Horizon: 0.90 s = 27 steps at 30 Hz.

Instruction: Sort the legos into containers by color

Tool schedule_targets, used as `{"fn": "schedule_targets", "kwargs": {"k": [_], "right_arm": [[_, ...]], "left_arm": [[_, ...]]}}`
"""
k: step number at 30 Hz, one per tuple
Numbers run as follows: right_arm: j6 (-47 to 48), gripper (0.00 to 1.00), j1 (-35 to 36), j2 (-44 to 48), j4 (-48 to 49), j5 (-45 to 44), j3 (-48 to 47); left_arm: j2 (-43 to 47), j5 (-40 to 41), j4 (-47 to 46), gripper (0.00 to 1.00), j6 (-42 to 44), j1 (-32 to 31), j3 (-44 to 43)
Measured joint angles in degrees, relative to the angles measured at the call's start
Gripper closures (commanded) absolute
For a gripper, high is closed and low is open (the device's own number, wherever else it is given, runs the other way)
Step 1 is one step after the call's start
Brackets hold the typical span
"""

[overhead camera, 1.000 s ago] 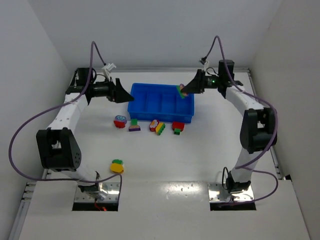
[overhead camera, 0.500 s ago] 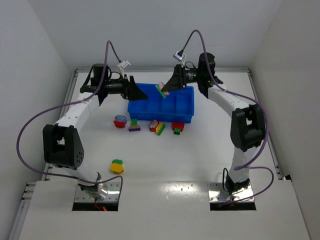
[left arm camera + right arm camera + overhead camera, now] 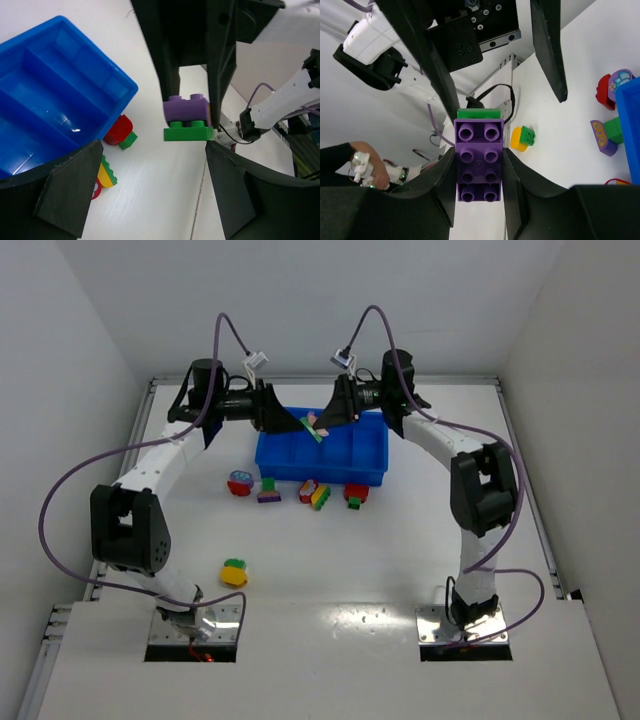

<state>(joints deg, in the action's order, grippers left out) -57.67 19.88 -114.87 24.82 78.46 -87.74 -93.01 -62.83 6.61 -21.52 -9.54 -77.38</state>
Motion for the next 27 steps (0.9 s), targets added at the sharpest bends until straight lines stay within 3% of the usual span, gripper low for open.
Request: {"fn": "schedule_targets", "kwargs": {"k": [8,13,17,20,23,27], "right_arm": [[-0.42,1.0,0.15,-2.03,0.02,0.44,-2.1],[-0.5,1.0,0.15,-2.38,0.07,0.63,-2.62],[-0.87,1.0,0.15,-2.38,0.39,1.97,-2.82],[-0.87,1.0,0.15,-2.38,0.61,2.54,-2.84],[-0.87,1.0,0.15,-2.38,0.61,2.6,-2.84],[-0.87,1.0,0.37,-2.4,0.72,2.6,-2.82]], "left_arm": [[0.02,-4.44,-2.03,0.14,-0.63,-2.27,0.04],[0.02,-5.86,-2.36,0.38,-0.9,-2.73,0.09],[0.02,-5.88,-2.64,0.46,-0.92,-2.91,0.17],[0.02,-5.97,-2.64,0.44,-0.92,-2.91,0.2],[0.02,-6.27,-2.97,0.31,-1.03,-2.91,0.2],[0.02,-6.54,-4.0,0.31,-1.77,-2.93,0.2]]}}
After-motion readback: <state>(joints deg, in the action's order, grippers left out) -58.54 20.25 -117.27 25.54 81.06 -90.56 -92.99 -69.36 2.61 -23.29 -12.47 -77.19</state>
